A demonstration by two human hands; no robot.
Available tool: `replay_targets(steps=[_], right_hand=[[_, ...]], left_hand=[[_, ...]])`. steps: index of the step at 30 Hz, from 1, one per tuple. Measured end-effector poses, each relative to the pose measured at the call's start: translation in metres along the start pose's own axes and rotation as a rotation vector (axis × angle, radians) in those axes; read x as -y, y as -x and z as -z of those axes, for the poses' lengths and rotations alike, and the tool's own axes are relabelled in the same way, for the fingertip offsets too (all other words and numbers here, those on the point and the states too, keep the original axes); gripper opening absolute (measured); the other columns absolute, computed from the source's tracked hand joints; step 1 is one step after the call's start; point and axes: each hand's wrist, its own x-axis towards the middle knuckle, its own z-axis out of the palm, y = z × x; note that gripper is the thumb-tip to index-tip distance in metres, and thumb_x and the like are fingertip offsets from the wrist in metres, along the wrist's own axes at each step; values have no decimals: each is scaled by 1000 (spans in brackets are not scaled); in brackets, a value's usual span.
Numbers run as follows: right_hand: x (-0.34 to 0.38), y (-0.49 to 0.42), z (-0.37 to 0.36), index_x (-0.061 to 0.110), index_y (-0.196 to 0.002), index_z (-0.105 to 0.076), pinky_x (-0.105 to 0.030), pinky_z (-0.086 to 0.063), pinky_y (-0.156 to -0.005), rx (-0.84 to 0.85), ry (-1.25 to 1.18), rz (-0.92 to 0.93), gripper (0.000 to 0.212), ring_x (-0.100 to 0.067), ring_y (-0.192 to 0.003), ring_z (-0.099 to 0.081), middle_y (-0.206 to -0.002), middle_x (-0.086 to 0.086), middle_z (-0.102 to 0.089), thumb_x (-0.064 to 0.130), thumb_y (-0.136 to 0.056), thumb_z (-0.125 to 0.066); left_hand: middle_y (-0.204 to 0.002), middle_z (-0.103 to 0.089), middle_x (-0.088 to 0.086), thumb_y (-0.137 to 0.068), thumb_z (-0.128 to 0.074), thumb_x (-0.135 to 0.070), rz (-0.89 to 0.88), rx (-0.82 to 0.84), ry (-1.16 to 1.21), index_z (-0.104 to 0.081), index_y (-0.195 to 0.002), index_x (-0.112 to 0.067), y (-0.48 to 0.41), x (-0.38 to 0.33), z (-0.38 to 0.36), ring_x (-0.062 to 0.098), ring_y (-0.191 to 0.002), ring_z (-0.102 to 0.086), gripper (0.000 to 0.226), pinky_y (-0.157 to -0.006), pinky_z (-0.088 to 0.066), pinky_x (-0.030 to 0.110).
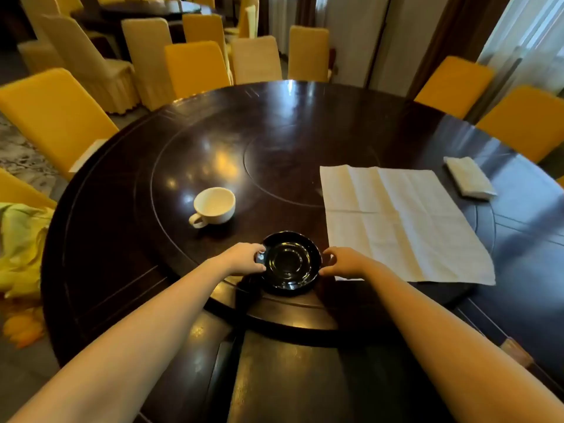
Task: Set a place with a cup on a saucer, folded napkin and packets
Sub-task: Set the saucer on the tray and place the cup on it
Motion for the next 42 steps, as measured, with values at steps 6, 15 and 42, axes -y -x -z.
replay_targets(steps=[6,15,42], right_hand=[[-7,-15,-13,9,-141,-30,-25,-55,-60,33,-217,-102,68,-18,-79,-61,-116,-15,-56,26,-85,-66],[6,-33,-29,1,-116,-51,-35,-59,-64,-100,-710,-151,34,-29,-87,-63,-85,-5,-55,-2,-84,-61],[-6,132,-121,8,-122,-50,-28,-58,-50,78,-1078,-291,41,-27,-91,-65,-112,-16,-59,-7,-85,-57]], left_hand=[[-129,-43,16,-79,-67,-22,63,-126,94,-33,-139,-13,-18,8,-12,32,-117,-50,69,-93,-44,35],[-105,-52,1,-78,-63,6,217,-193,717,-45,-132,-16,-33,10,-30,18,-84,-55,61,-47,-51,24],[-80,-52,0,-77,-62,11,322,-184,895,-46,-133,-17,143,-29,-131,13,-61,-56,65,-55,-53,28]])
